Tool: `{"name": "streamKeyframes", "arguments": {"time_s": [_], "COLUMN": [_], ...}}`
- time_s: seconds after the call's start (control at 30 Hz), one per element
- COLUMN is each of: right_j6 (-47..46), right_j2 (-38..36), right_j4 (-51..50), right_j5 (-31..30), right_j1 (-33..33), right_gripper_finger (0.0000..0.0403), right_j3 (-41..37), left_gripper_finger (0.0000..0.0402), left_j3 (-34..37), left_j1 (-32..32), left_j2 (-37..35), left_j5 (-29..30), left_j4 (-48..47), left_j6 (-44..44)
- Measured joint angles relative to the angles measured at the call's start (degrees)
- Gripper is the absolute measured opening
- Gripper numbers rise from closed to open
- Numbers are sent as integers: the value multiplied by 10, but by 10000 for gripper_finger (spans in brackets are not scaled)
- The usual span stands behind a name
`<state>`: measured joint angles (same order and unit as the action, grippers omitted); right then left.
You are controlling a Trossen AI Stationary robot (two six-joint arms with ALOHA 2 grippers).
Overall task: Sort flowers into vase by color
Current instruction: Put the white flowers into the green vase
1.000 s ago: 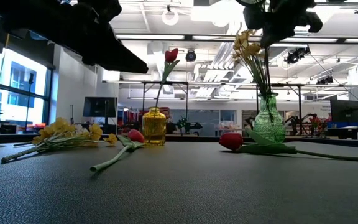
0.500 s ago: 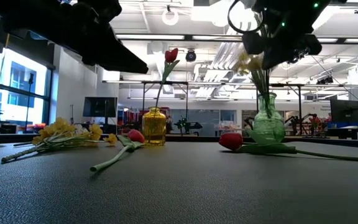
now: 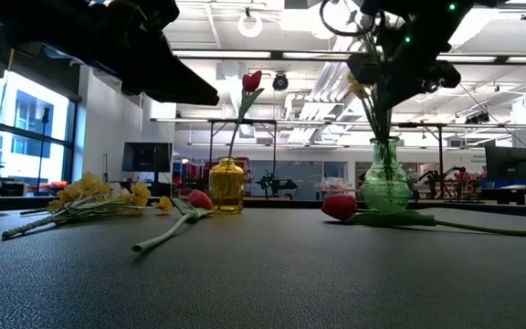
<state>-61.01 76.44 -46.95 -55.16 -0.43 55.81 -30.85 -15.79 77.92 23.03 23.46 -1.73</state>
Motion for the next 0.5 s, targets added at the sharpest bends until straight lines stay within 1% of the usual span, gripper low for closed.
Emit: {"name": "streamKeyframes", "arguments": {"time_s": [0.13, 0.37, 0.5], "right_j6": [20, 35, 45], "right_j2": [0, 0, 0], "right_j4": [-4, -12, -12], "right_j5": [23, 117, 142], "right_j1": [-15, -62, -75], "right_gripper_finger": [0, 0, 0], "right_j3": [17, 21, 21], "left_gripper_finger": [160, 160, 160], "left_j3": [0, 0, 0], "left_j1": [0, 0, 0], "left_j2": [0, 0, 0], "left_j5": [0, -3, -15], "left_j4": [0, 0, 0], "left_j6": [-6, -6, -7]}}
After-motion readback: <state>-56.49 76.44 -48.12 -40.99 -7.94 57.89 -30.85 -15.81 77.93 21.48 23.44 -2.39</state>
